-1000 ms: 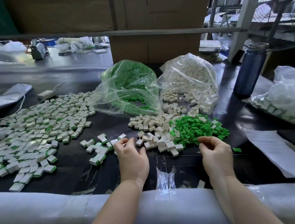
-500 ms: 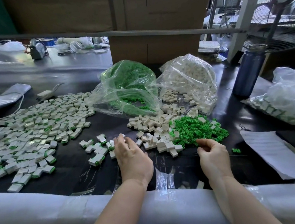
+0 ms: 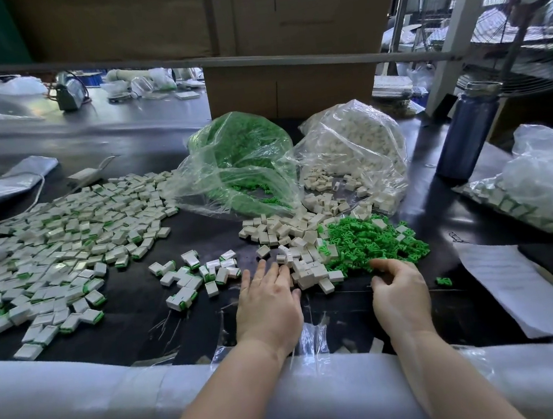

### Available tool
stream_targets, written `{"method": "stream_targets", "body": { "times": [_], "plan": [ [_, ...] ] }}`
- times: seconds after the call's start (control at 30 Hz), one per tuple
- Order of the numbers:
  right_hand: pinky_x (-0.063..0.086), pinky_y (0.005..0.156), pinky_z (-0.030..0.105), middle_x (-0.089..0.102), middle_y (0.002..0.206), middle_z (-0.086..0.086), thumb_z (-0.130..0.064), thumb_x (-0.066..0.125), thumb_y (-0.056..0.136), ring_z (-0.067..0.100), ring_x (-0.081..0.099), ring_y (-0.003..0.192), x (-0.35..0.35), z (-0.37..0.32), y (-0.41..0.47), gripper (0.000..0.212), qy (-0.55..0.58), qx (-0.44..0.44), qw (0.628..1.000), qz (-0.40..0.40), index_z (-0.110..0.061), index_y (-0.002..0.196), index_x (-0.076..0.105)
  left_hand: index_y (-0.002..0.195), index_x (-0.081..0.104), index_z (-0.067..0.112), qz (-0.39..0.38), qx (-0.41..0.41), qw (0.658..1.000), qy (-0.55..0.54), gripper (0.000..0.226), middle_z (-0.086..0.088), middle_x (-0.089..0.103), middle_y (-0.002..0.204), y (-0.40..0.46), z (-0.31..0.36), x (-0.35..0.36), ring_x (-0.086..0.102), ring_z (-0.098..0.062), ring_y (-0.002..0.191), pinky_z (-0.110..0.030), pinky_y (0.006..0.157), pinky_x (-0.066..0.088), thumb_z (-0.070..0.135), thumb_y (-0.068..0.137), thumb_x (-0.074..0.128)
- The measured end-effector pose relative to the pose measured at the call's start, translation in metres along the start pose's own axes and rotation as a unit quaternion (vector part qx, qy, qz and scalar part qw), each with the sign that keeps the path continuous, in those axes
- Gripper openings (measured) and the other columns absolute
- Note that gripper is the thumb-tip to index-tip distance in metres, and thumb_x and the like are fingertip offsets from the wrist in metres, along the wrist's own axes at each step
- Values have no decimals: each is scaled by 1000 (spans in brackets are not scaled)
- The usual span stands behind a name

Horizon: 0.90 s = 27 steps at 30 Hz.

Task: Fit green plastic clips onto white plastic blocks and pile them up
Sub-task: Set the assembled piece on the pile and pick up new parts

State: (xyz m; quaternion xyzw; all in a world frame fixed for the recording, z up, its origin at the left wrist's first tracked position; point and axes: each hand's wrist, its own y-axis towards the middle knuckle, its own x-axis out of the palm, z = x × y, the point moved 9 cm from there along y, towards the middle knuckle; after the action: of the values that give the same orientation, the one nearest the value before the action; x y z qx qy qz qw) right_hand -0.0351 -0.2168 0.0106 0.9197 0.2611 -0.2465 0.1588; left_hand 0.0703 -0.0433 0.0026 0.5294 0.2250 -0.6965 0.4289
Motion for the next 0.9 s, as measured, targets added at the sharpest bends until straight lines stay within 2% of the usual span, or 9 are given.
{"method": "stream_targets", "body": {
  "times": [0.23, 0.4, 0.5, 0.6, 0.7, 0.77, 0.9],
  "plan": [
    [32, 103, 30, 54, 129, 8, 0, 54, 87, 27, 44, 121, 1, -5, -2, 34, -38, -26, 999, -10, -8, 119, 60, 147, 21, 17, -7, 56, 997, -52, 49, 3, 21, 155, -2, 12, 1, 13, -9, 143, -25, 118, 7, 14, 99, 29],
    [20, 100, 13, 54, 130, -2, 0, 53, 88, 15, 39, 124, 19, -26, -12, 40, -63, -124, 987, -74, -16, 124, 59, 141, 39, 19, 37, 69, 995, -69, 49, 7, 45, 142, -5, 15, -9, 35, -10, 132, -26, 113, 25, 4, 95, 37],
    [14, 100, 9, 50, 134, -7, -5, 50, 91, 10, 35, 128, 29, -32, -17, 41, -99, -157, 977, -106, -20, 128, 56, 134, 49, 21, 57, 68, 993, -72, 41, 9, 55, 131, -6, 13, -13, 43, -10, 121, -24, 106, 32, 8, 96, 39],
    [23, 100, 14, 52, 133, -9, -11, 51, 93, 12, 40, 124, 33, -32, -19, 35, -139, -167, 969, -115, -19, 126, 57, 123, 58, 23, 64, 62, 992, -92, 30, 8, 60, 120, -6, 11, -16, 46, -11, 111, -23, 98, 36, 18, 97, 44],
    [31, 91, 17, 59, 119, -8, -15, 55, 92, 15, 49, 113, 28, -34, -19, 26, -137, -169, 972, -94, -16, 116, 64, 114, 61, 23, 70, 68, 991, -96, 24, 7, 60, 114, -7, 13, -19, 47, -11, 106, -21, 93, 37, 25, 96, 46],
    [35, 87, 20, 61, 111, -6, -19, 57, 92, 16, 51, 108, 26, -33, -19, 21, -126, -158, 976, -84, -15, 110, 66, 112, 61, 24, 71, 70, 990, -97, 21, 8, 59, 112, -8, 14, -19, 46, -11, 104, -20, 91, 36, 27, 95, 47],
    [37, 91, 25, 59, 112, -4, -22, 56, 92, 17, 49, 109, 27, -32, -18, 25, -129, -150, 976, -88, -17, 115, 65, 114, 59, 25, 61, 73, 990, -103, 22, 8, 57, 113, -9, 15, -18, 45, -11, 105, -19, 93, 34, 25, 95, 49]
  ]
}}
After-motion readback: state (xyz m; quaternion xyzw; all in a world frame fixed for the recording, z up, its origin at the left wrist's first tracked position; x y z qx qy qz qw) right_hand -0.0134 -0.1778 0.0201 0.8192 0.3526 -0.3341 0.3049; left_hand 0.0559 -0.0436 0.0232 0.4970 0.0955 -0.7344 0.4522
